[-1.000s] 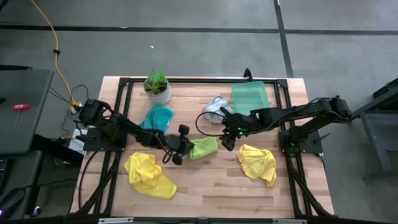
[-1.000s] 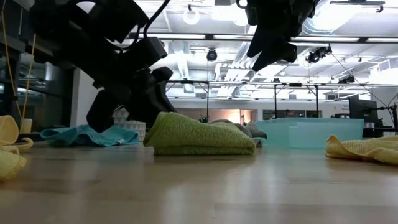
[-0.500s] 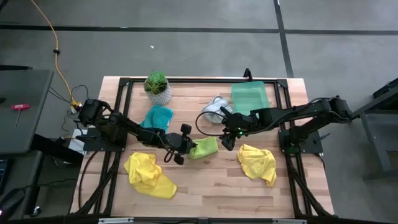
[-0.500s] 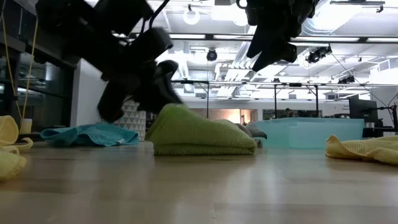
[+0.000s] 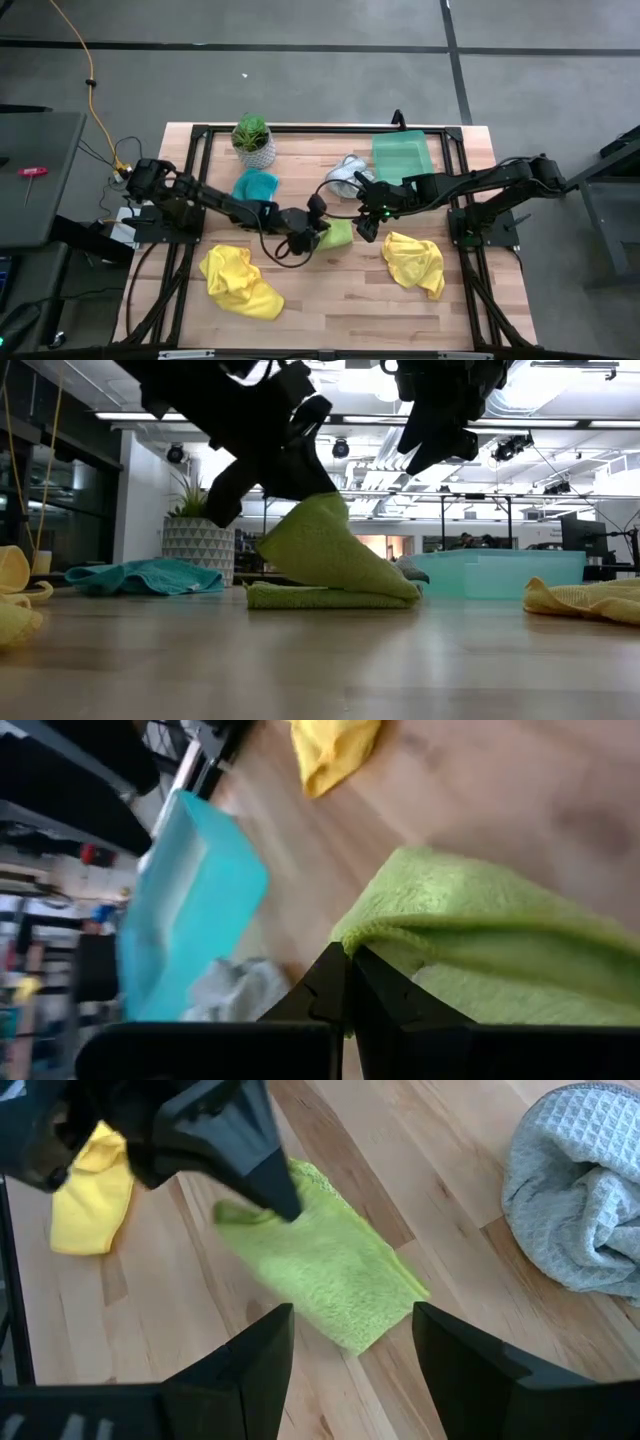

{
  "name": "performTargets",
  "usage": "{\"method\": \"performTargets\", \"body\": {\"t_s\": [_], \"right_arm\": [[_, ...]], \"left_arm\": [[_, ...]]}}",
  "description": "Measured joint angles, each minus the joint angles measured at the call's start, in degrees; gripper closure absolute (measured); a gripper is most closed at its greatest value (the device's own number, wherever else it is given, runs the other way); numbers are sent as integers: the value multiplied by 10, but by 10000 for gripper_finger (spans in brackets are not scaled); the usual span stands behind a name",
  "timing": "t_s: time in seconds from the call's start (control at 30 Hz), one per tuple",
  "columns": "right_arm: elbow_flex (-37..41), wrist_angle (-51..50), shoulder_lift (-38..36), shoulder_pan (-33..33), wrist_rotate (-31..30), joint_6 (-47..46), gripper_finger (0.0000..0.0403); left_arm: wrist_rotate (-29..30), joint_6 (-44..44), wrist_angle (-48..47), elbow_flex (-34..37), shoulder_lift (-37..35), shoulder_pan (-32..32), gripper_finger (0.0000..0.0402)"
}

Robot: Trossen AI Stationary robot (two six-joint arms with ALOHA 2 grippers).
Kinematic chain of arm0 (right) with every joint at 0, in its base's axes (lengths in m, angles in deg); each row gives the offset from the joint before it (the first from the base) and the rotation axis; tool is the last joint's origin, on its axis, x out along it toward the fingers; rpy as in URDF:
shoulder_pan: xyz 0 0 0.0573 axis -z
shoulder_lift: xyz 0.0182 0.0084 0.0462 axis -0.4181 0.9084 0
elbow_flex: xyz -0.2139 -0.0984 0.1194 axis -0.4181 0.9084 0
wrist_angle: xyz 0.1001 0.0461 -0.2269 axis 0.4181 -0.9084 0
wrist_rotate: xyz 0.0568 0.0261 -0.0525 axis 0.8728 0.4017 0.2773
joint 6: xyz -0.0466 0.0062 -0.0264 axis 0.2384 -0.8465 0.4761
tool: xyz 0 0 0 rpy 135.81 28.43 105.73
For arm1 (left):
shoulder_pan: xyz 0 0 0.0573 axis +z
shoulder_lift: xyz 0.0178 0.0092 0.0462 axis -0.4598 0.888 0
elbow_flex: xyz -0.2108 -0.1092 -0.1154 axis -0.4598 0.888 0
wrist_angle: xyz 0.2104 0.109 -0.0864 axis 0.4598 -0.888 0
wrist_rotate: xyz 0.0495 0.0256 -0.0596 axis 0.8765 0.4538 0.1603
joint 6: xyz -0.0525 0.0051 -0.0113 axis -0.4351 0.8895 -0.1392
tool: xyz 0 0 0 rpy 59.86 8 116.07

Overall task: Fold microfiber towels
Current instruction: Fold the green microfiber cloth

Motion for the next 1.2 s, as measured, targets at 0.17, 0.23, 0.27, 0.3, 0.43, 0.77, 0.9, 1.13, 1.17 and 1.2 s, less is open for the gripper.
{"method": "performTargets", "body": {"t_s": [0.17, 0.23, 0.27, 0.3, 0.43, 0.77, 0.9, 1.13, 1.17, 1.2], "right_arm": [[0, 0, 0, 0, 0, 0, 206], [0, 0, 0, 0, 1, 0, 206], [0, 0, 0, 0, 2, 0, 206], [0, 0, 0, 0, 2, -1, 206], [0, 0, 0, 0, -8, -11, 206], [0, 0, 0, 1, -12, -9, 206], [0, 0, 0, 1, -12, -10, 206], [0, 0, 0, 1, -12, -10, 206], [0, 0, 0, 1, -12, -10, 206], [0, -1, 0, 1, -12, -9, 206]], "left_arm": [[11, 73, -44, -4, 0, 22, 401], [14, 96, -54, -4, 0, 33, 401], [21, 108, -55, -4, 0, 38, 401], [31, 121, -54, -4, -1, 42, 401], [38, 128, -46, -5, -27, 59, 402], [22, 12, -54, -5, -96, 68, 401], [20, -66, -76, -5, -89, 57, 401], [14, -146, -104, 1, -54, 34, 401], [12, -157, -100, 1, -50, 29, 401], [8, -171, -96, 0, -45, 26, 401]]}}
